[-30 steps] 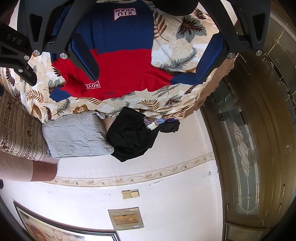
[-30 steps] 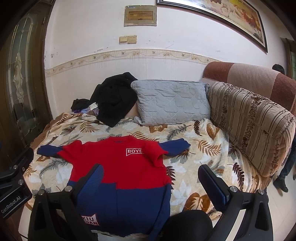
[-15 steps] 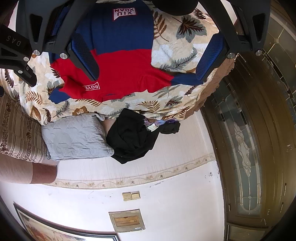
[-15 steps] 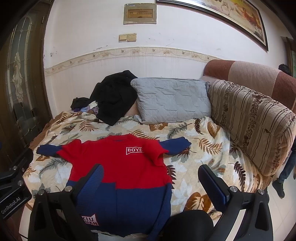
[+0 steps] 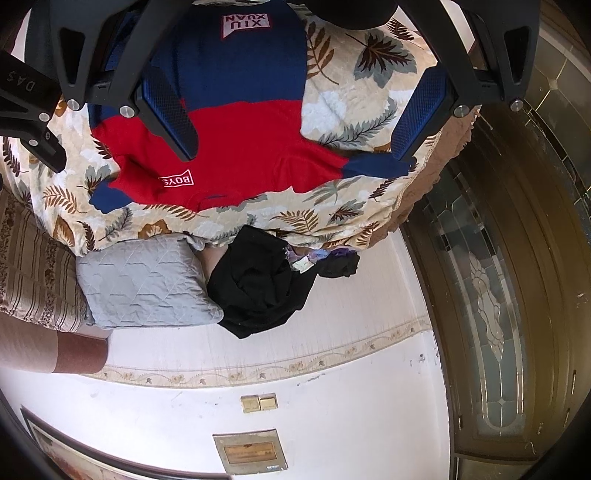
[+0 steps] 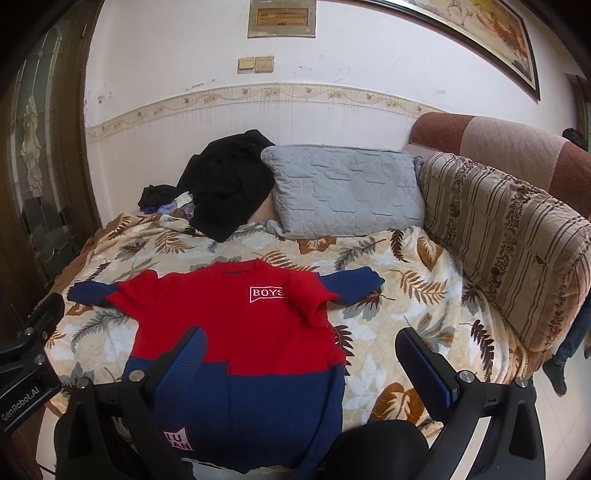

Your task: Fold small clothes

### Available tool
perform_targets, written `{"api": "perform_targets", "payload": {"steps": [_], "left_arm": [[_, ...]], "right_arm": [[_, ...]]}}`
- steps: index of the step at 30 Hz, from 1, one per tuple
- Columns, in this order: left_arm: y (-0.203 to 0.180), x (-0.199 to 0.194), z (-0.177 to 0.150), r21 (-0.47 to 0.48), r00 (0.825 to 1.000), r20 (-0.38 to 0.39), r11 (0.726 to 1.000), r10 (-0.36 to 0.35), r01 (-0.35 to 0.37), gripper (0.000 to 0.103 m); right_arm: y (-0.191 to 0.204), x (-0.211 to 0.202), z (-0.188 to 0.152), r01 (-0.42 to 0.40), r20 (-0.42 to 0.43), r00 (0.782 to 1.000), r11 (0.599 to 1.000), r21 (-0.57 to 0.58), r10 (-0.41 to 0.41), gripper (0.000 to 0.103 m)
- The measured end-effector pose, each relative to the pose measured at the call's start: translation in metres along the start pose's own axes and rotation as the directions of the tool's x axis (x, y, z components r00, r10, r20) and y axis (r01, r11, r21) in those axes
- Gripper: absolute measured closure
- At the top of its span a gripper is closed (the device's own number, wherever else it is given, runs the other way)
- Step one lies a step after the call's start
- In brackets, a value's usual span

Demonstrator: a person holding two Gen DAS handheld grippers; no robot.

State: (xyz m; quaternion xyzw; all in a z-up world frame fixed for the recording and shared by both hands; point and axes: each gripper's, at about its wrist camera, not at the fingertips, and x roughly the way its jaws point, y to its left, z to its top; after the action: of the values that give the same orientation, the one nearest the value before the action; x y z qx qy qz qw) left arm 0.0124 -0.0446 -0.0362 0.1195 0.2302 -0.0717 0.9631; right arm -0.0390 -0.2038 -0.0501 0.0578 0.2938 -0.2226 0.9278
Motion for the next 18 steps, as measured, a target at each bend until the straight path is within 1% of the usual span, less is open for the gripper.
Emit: {"api": "perform_targets", "payload": {"steps": [7, 9, 10, 12, 13, 14, 15, 16, 17, 18], "left_arm": [[-0.007, 0.038, 0.000, 0.009, 0.999, -0.038, 1.000, 0.008, -0.008, 0.000], [-0.011, 0.061, 0.001, 0.012, 0.999, -0.054, 1.000, 0.003, -0.003, 0.000], [-0.012, 0.070, 0.000, 0.011, 0.998, -0.061, 1.000, 0.003, -0.002, 0.000], [-0.016, 0.107, -0.002, 0.009, 0.996, -0.088, 1.000, -0.010, 0.011, 0.000], [-0.018, 0.133, -0.005, 0.011, 0.993, -0.116, 1.000, -0.026, 0.027, 0.000], [-0.020, 0.149, -0.007, 0.011, 0.989, -0.142, 0.999, -0.034, 0.036, 0.000], [-0.021, 0.183, -0.012, 0.001, 0.978, -0.203, 0.998, -0.055, 0.057, 0.000], [-0.022, 0.208, -0.017, -0.013, 0.967, -0.245, 0.998, -0.066, 0.064, 0.000], [-0.022, 0.222, -0.021, -0.021, 0.962, -0.267, 0.998, -0.065, 0.061, 0.000], [-0.023, 0.245, -0.027, -0.031, 0.953, -0.297, 0.998, -0.056, 0.048, 0.000]], "right_arm": [[0.001, 0.036, 0.006, 0.017, -0.046, 0.999, 1.000, -0.005, -0.018, 0.000], [0.001, 0.050, 0.007, 0.016, -0.061, 0.998, 1.000, -0.008, -0.017, 0.000], [-0.001, 0.061, 0.008, 0.002, -0.071, 0.997, 1.000, -0.005, -0.003, 0.000], [-0.013, 0.086, 0.010, -0.044, -0.091, 0.995, 0.999, 0.030, 0.046, 0.000], [-0.028, 0.108, 0.012, -0.092, -0.110, 0.989, 0.993, 0.074, 0.100, 0.000], [-0.042, 0.126, 0.014, -0.143, -0.120, 0.980, 0.983, 0.113, 0.156, 0.000], [-0.061, 0.149, 0.015, -0.196, -0.123, 0.968, 0.966, 0.167, 0.218, 0.000], [-0.076, 0.167, 0.015, -0.218, -0.126, 0.961, 0.953, 0.209, 0.247, 0.000], [-0.095, 0.191, 0.016, -0.231, -0.138, 0.952, 0.938, 0.260, 0.273, 0.000], [-0.114, 0.215, 0.015, -0.230, -0.156, 0.945, 0.921, 0.313, 0.289, 0.000]]}}
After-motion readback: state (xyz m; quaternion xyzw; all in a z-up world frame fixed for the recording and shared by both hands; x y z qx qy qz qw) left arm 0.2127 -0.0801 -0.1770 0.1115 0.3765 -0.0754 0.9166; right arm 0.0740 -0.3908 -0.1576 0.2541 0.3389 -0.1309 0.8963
